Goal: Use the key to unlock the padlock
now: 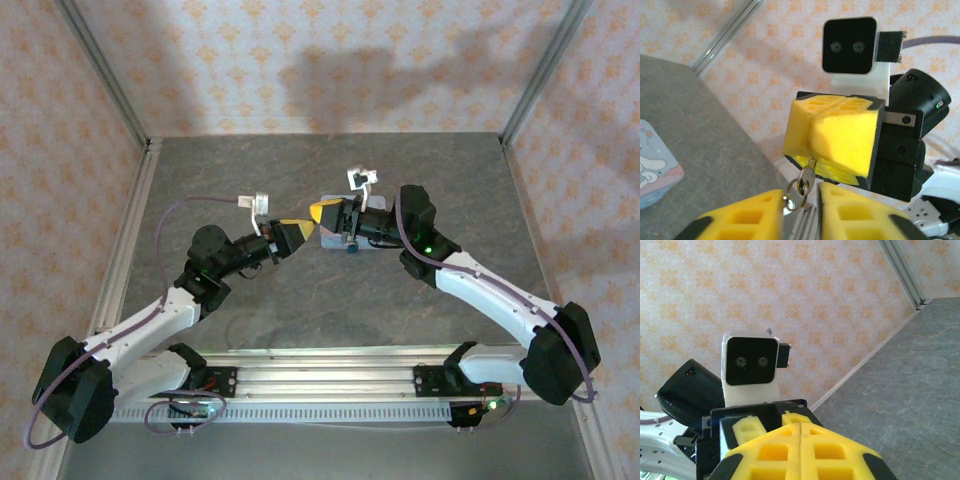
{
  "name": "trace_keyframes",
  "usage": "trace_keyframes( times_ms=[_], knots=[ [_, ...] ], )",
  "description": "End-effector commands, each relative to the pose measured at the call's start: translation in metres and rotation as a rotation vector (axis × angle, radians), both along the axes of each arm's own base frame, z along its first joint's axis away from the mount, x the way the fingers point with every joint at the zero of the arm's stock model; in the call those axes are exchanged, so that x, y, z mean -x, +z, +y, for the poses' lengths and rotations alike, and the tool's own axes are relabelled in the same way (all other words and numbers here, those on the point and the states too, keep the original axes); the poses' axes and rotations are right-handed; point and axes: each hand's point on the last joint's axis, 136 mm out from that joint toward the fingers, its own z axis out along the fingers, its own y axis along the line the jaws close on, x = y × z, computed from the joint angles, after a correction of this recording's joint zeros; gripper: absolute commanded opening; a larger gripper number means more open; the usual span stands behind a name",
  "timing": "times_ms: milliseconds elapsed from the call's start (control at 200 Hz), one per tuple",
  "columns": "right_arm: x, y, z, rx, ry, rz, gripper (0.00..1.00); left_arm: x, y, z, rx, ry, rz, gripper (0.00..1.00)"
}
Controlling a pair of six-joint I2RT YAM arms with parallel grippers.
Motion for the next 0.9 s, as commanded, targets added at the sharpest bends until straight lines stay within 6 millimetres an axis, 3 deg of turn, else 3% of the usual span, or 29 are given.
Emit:
trace_keyframes(
  times_ms=[0,120,315,591,891],
  knots=[
    [0.007,0.010,-0.002,-0.039,0.030,-0.040,0.00,0.006,0.015,0.003,0.030,-0.014,-0.056,0.14],
    [0.008,0.008,-0.001,-0.041,0.038,-0.028,0.00,0.006,0.016,0.004,0.030,-0.009,-0.059,0.12],
    [0.010,0.009,0.000,-0.056,0.053,-0.020,0.00,0.006,0.020,0.003,0.038,-0.010,-0.066,0.22],
    [0.009,0.009,0.002,-0.062,0.049,-0.009,0.00,0.007,0.022,0.002,0.033,-0.023,-0.071,0.13],
    [0.008,0.004,0.008,-0.061,0.062,0.008,0.00,0.010,0.026,0.001,0.035,-0.041,-0.087,0.14]
  ],
)
